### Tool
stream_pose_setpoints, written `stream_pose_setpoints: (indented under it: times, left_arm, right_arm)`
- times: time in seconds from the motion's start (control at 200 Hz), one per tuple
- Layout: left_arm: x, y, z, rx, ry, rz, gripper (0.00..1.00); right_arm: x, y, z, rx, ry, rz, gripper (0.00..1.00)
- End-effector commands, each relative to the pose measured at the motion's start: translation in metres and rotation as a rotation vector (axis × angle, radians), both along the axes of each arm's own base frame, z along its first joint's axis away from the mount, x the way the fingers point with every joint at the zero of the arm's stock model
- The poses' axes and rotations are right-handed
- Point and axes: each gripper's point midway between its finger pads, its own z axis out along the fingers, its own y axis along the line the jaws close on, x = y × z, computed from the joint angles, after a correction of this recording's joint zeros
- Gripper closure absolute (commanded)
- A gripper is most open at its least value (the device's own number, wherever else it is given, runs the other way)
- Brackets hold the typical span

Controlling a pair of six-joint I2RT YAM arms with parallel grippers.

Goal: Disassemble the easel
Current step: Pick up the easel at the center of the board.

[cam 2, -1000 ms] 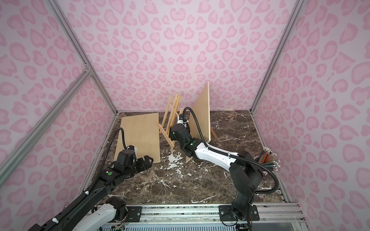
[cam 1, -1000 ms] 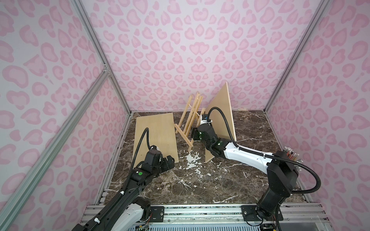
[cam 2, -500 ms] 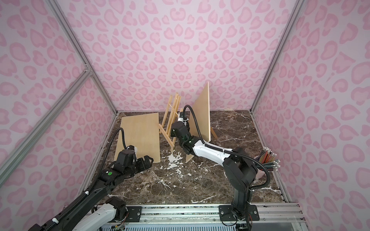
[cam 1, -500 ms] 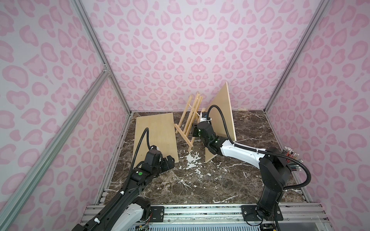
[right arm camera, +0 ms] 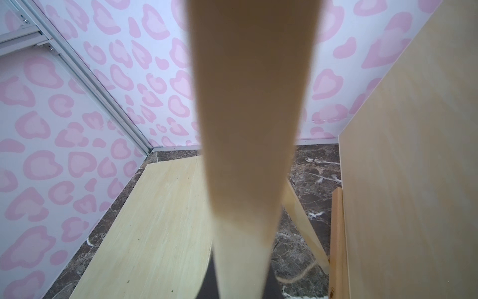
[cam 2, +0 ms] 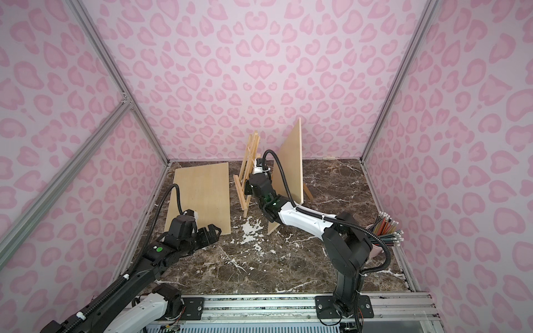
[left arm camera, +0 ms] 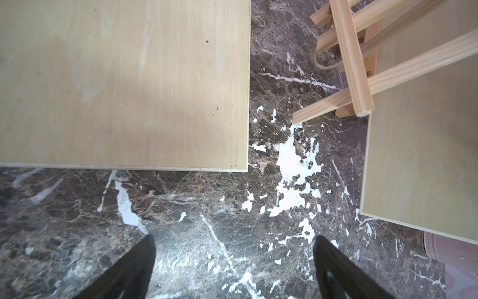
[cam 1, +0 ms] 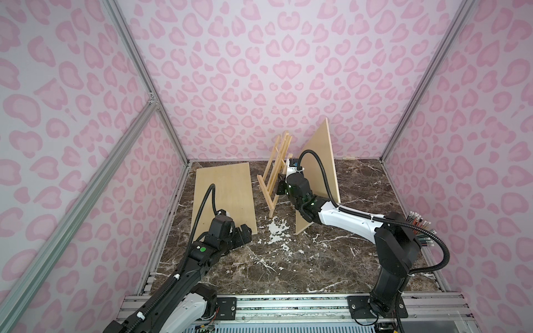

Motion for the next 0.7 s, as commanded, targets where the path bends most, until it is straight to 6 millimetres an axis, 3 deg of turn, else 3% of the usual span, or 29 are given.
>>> stream_pose_setpoints:
  times: [0.0, 0.165, 0.39, 0.555, 0.7]
  left_arm:
    - [0.003, -0.002, 0.004, -0.004, -0.022, -0.012, 0.04]
    - [0.003, -0.001, 0.004, -0.001, -0.023, -0.008, 0.04]
    - [0.002, 0.001, 0.004, 0.005, -0.025, -0.004, 0.04]
    - [0.002, 0.001, 0.004, 0.006, -0.026, -0.002, 0.04]
    - [0.002, 0.001, 0.004, 0.008, -0.026, -0.002, 0.04]
  right_arm:
    - [-0.003, 0.003, 0.022, 0.013, -0.063, 0.036, 1.00]
    - [-0.012, 0.004, 0.053, 0.044, -0.118, 0.078, 1.00]
    - [-0.040, -0.010, 0.135, 0.135, -0.224, 0.121, 1.00]
    - [-0.067, -0.048, 0.203, 0.198, -0.326, 0.082, 1.00]
    - [-0.087, -0.104, 0.253, 0.292, -0.405, 0.017, 1.00]
